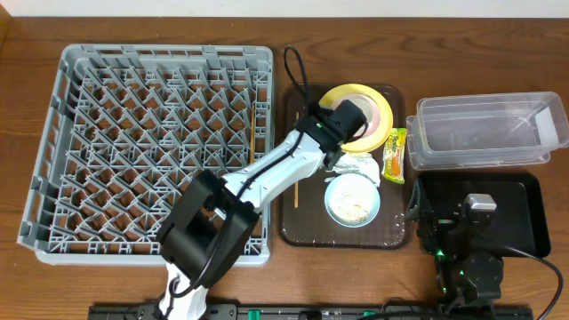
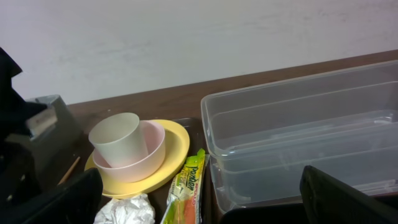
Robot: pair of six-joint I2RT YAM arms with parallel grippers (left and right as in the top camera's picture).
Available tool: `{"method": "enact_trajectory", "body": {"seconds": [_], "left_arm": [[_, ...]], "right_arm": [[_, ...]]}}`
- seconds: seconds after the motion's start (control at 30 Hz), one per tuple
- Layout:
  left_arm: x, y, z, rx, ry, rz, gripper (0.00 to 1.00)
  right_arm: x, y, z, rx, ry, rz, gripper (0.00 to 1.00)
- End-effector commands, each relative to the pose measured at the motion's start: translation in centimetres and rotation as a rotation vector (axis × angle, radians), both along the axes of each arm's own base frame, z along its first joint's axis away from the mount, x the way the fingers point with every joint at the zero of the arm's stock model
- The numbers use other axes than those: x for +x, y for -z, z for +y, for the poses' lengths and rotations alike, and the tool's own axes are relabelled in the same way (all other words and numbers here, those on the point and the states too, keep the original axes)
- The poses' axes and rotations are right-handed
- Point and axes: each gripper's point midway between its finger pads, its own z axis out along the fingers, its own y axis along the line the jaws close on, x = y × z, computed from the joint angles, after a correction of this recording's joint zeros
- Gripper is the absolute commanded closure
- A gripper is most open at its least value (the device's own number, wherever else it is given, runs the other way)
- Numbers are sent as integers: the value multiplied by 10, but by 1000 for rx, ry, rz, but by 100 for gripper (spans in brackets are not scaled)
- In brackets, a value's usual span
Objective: Sort waste into correct bins and load items into the dishwasher rack
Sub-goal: 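Grasp the second wooden chopstick with the left gripper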
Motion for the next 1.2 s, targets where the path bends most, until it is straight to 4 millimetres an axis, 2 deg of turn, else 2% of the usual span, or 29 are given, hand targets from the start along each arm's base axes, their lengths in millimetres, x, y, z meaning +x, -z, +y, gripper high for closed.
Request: {"method": "enact_trajectory", "body": {"seconds": [0.0,0.33,0.47,0.87,1.03,1.17], "left_arm": [[3,2,7,7,-19,1,69],[10,5,14,-20,-67,-6,69],[5,14,9,-57,-56,17,70],[-1,46,26,-60,-78,23,71],[-9,57,19,-111,-63,53,71],[-11,59,13,-144,-54,65,76]], "right_arm": [[0,1,-3,-6,15,3,1],[0,1,-3,-6,15,3,1],[0,1,-3,-6,15,3,1],[0,1,-3,-6,15,3,1],[0,1,-3,-6,15,3,1],[0,1,-3,-6,15,3,1]]}}
